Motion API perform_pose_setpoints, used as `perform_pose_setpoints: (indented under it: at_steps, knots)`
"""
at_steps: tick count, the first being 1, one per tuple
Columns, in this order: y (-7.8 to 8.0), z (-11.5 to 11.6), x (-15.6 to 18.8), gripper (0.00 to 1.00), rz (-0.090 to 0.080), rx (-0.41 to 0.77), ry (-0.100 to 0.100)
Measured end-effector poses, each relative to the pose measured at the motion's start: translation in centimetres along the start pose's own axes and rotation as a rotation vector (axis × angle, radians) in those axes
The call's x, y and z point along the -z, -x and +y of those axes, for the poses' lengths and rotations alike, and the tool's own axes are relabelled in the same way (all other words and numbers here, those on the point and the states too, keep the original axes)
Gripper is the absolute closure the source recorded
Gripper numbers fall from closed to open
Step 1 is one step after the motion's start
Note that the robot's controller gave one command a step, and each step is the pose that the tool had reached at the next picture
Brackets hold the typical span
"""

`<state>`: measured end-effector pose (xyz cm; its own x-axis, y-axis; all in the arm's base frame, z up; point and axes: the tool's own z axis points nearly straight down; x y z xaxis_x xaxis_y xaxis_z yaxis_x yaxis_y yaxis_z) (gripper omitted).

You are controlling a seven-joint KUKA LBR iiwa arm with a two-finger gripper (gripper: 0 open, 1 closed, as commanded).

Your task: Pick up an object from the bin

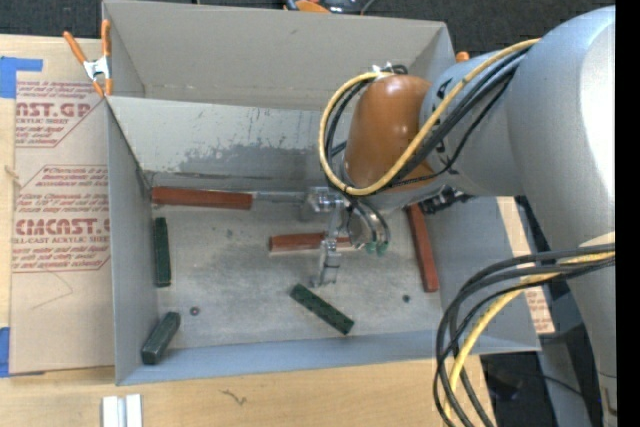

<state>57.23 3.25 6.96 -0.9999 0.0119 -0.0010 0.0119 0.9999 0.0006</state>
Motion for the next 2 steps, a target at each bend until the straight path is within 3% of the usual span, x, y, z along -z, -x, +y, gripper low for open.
perform_pose_setpoints:
  at_steps: [1,2]
  knots:
    - [0.0,0.0,0.1,1.0,0.001,0.0,0.0]
    - [2.0,4.0,11.4,1.0,-0.01,0.007,0.002]
